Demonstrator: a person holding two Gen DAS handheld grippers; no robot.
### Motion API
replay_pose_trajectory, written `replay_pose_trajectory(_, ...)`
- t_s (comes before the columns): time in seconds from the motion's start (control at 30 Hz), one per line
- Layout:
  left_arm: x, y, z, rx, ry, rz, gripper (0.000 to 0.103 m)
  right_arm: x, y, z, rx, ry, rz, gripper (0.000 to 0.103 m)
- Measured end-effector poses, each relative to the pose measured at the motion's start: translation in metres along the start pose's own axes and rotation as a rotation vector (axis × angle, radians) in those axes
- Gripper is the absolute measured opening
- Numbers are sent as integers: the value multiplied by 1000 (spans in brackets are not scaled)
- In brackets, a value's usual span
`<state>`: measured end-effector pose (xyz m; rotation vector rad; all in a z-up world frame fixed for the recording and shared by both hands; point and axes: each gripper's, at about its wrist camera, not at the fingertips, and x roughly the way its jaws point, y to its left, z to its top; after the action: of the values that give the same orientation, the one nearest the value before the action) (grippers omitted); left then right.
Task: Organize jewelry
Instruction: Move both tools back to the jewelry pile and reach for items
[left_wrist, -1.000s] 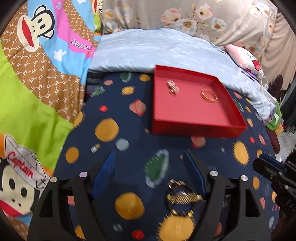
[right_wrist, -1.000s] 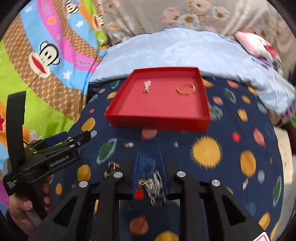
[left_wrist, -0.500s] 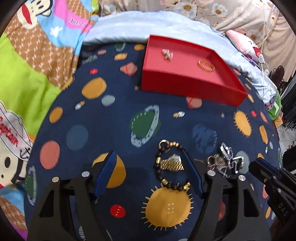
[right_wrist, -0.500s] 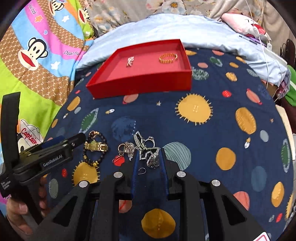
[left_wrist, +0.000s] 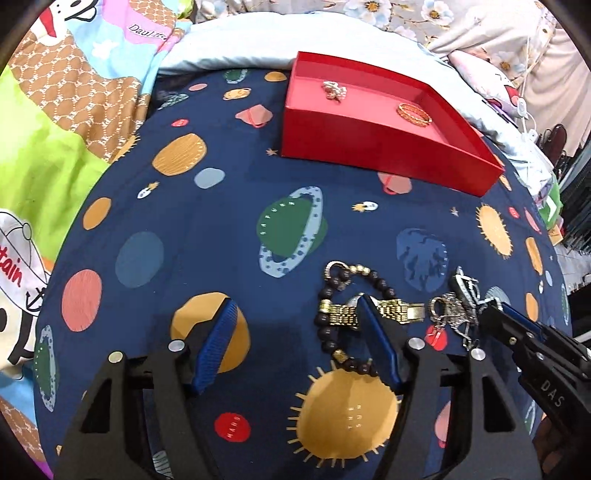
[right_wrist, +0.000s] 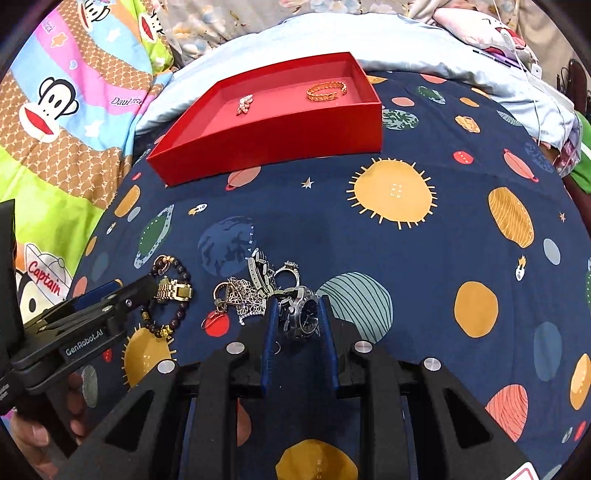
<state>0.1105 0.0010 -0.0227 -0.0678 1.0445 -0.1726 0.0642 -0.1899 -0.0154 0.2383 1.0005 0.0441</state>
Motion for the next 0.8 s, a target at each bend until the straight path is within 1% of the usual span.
replay_pose_trajectory(0.03, -1, -1, 0, 0, 2, -8, 63, 0, -1, 0, 3, 1, 1, 18)
replay_pose_trajectory(0.07, -2, -3, -1, 2, 5, -25, 63, -1, -1, 0, 1, 0, 2, 13)
replay_pose_trajectory(0.1, -3, -5, -1, 2, 8, -41, 63, -2, -2, 0, -1, 0, 2, 11)
replay_pose_trajectory(0.17, -4, -9, -3, 3, 15, -55, 63, -5, -3, 0, -1, -5, 1, 9)
replay_pose_trajectory(0.33, -12, -23, -6, 29, 2, -96, 63, -12, -9, -4, 17, -14, 7, 8)
replay_pose_trajectory(0.5, -12, -37, -8, 60, 15, -117, 63, -20, -17, -6, 31, -25, 0, 7)
replay_pose_trajectory(0.57, -11, -40, -10, 51, 24, -122, 60, -22, -20, -7, 35, -24, -2, 7)
replay_pose_trajectory(0.67, -10, -40, -9, 16, 19, -116, 60, -22, -22, -9, 43, -20, 2, 7)
replay_pose_trajectory(0.7, -9, -39, -7, 4, 16, -101, 59, -22, -23, -10, 45, -20, 5, 7)
replay_pose_trajectory(0.73, -8, -40, -5, 1, 11, -80, 57, -21, -23, -10, 47, -20, 7, 7)
replay_pose_trajectory(0.77, -5, -41, -3, 4, 8, -41, 53, -21, -23, -10, 47, -20, 9, 7)
replay_pose_trajectory(0.8, -1, -41, -2, 3, 12, -13, 52, -21, -23, -10, 48, -19, 11, 7)
